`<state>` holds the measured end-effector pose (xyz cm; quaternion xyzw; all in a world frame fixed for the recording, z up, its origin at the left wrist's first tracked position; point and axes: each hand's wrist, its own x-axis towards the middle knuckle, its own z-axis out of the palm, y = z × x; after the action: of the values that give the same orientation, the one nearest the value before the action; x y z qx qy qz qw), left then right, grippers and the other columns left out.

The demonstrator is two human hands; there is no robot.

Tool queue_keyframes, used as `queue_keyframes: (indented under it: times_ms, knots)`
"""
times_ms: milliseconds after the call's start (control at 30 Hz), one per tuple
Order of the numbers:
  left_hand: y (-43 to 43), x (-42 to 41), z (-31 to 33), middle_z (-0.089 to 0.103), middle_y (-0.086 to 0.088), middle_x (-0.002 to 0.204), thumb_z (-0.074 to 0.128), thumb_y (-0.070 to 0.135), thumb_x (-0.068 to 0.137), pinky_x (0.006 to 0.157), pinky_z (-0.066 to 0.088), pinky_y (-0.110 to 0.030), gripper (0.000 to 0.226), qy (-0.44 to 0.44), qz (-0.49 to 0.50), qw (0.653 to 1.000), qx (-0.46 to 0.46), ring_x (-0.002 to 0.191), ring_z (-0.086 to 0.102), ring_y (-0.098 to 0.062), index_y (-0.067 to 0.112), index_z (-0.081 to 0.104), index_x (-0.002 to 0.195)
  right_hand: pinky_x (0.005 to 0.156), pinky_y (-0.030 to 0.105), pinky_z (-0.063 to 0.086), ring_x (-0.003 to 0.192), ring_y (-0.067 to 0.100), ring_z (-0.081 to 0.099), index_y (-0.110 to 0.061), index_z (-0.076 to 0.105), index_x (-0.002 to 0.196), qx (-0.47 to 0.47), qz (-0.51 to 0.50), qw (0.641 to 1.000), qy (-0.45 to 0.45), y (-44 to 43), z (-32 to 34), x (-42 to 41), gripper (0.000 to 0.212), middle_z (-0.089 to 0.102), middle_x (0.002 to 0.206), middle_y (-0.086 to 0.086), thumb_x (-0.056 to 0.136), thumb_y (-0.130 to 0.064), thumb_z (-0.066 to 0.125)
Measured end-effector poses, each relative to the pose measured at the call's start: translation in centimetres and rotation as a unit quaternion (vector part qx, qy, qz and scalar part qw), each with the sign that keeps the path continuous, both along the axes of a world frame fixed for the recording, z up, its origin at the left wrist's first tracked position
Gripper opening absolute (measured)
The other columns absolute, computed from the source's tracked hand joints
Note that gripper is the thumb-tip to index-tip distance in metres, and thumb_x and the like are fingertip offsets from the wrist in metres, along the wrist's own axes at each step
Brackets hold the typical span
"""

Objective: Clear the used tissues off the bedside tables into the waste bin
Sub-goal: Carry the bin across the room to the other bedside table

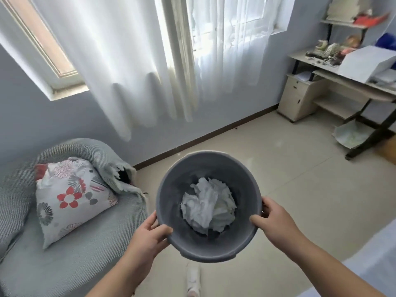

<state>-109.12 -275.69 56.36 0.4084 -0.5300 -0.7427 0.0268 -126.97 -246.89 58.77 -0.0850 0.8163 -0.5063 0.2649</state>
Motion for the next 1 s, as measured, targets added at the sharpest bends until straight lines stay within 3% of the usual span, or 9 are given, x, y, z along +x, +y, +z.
queue_keyframes:
  times_ms: [200,333,600,767,833,933,1000]
  knots:
    - [-0.9,-12.8,-3.4,0.084,-0.006,0.113,0.059,-0.018,0.084,0.069,0.067,-0.032,0.064,-0.036,-0.11,0.993,0.01,0.093,0.082,-0.023,0.03,0.073,0.124,0.074,0.027,0.058,0.087,0.003,0.074,-0.029,0.07,0.11,0.018,-0.107,0.991,-0.076,1.5,-3.6,-5.8,0.038,0.08,0.094,-0.015,0.085,-0.001,0.065]
    - [-0.6,-22.6,-4.4,0.084,-0.008,0.109,0.057,-0.019,0.084,0.068,0.067,-0.032,0.063,-0.068,-0.192,0.978,0.04,0.094,0.083,-0.026,0.03,0.075,0.119,0.09,0.048,0.062,0.091,0.018,0.076,-0.027,0.073,0.106,0.049,-0.196,0.974,-0.107,2.9,-4.2,-10.7,0.036,0.081,0.092,-0.007,0.085,0.0,0.064]
    - [5.1,-44.3,-0.3,0.082,-0.007,0.118,0.058,-0.013,0.086,0.077,0.067,-0.033,0.061,-0.033,-0.402,0.915,0.005,0.103,0.08,-0.028,0.029,0.073,0.128,0.075,0.028,0.056,0.085,-0.001,0.073,-0.039,0.07,0.102,0.022,-0.363,0.93,-0.055,8.8,-1.3,-19.3,0.03,0.078,0.094,-0.02,0.089,-0.012,0.071]
    - [13.0,-54.4,0.5,0.082,-0.008,0.118,0.066,0.003,0.073,0.08,0.066,-0.031,0.062,-0.008,-0.512,0.859,-0.013,0.101,0.08,-0.027,0.037,0.077,0.123,0.083,0.041,0.058,0.091,0.017,0.074,-0.034,0.072,0.101,0.007,-0.472,0.88,-0.056,14.2,-2.6,-22.7,0.028,0.08,0.094,-0.007,0.085,-0.011,0.071]
    - [16.6,-57.4,-0.5,0.082,-0.006,0.118,0.066,0.004,0.072,0.082,0.066,-0.032,0.059,-0.018,-0.539,0.842,-0.016,0.103,0.08,-0.028,0.041,0.079,0.115,0.079,0.04,0.057,0.087,0.019,0.073,-0.036,0.072,0.096,0.007,-0.505,0.86,-0.068,16.5,-4.1,-24.2,0.028,0.079,0.089,-0.007,0.083,-0.011,0.071]
    - [21.2,-61.2,-1.9,0.083,-0.007,0.113,0.065,0.006,0.066,0.08,0.067,-0.033,0.058,-0.044,-0.551,0.833,-0.023,0.099,0.081,-0.03,0.041,0.081,0.11,0.075,0.04,0.055,0.083,0.023,0.072,-0.039,0.072,0.09,0.003,-0.531,0.84,-0.109,19.9,-5.7,-27.0,0.03,0.077,0.083,-0.008,0.082,-0.01,0.068]
    - [23.8,-64.1,-2.0,0.083,-0.011,0.112,0.065,0.006,0.064,0.078,0.067,-0.034,0.059,-0.058,-0.55,0.833,-0.029,0.096,0.081,-0.032,0.037,0.081,0.112,0.084,0.048,0.059,0.088,0.027,0.073,-0.038,0.073,0.091,0.0,-0.528,0.839,-0.131,22.4,-5.8,-29.7,0.03,0.078,0.085,-0.005,0.081,-0.011,0.067]
